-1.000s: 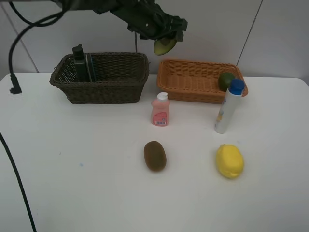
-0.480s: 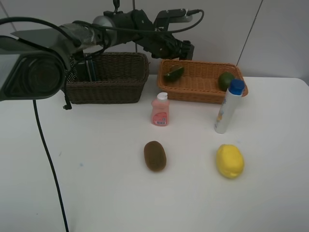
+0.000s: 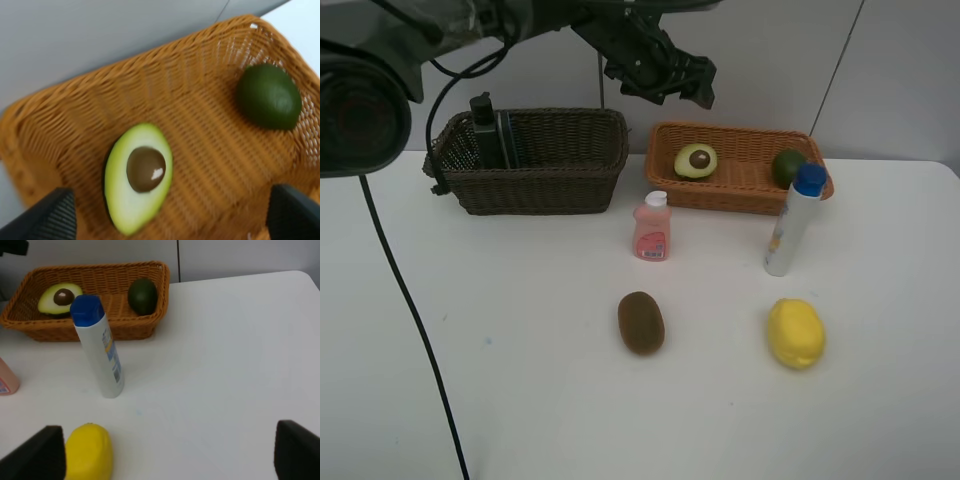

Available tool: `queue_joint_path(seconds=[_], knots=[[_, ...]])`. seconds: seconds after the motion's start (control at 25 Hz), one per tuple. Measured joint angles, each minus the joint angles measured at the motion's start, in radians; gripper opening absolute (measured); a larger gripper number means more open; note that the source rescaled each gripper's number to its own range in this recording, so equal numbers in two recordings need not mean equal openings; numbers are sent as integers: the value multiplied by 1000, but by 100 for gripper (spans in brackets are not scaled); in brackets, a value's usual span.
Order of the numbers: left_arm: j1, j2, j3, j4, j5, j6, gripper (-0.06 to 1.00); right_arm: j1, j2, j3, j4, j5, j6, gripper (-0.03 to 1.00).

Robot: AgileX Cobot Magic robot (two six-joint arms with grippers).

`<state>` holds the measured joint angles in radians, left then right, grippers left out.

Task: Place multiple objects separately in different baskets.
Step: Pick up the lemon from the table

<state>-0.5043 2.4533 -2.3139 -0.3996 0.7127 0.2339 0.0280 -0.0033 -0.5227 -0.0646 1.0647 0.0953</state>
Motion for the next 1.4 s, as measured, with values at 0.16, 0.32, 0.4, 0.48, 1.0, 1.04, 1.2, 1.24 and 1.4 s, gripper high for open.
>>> queue_joint_path(seconds=[0.16, 0.32, 0.4, 0.48, 1.0, 1.04, 1.2, 1.24, 1.4], knots=[[66, -84, -3, 87, 173, -111, 100, 0, 0, 0, 0, 0, 0, 100], [154, -150, -4, 224, 368, -240, 100, 0, 0, 0, 0, 0, 0, 100], [195, -169, -5, 294, 460, -293, 100, 0, 0, 0, 0, 0, 0, 100], [233, -194, 17, 347, 483, -327, 100, 0, 0, 0, 0, 0, 0, 100], [257, -821, 738, 362, 487, -352, 100, 0, 0, 0, 0, 0, 0, 100], [257, -896, 816, 362, 487, -351, 100, 0, 0, 0, 0, 0, 0, 100], [257, -1210, 1108, 362, 476, -348, 100, 0, 0, 0, 0, 0, 0, 100], [257, -1289, 1177, 362, 463, -346, 100, 0, 0, 0, 0, 0, 0, 100], [257, -1574, 1412, 362, 414, -334, 100, 0, 0, 0, 0, 0, 0, 100]])
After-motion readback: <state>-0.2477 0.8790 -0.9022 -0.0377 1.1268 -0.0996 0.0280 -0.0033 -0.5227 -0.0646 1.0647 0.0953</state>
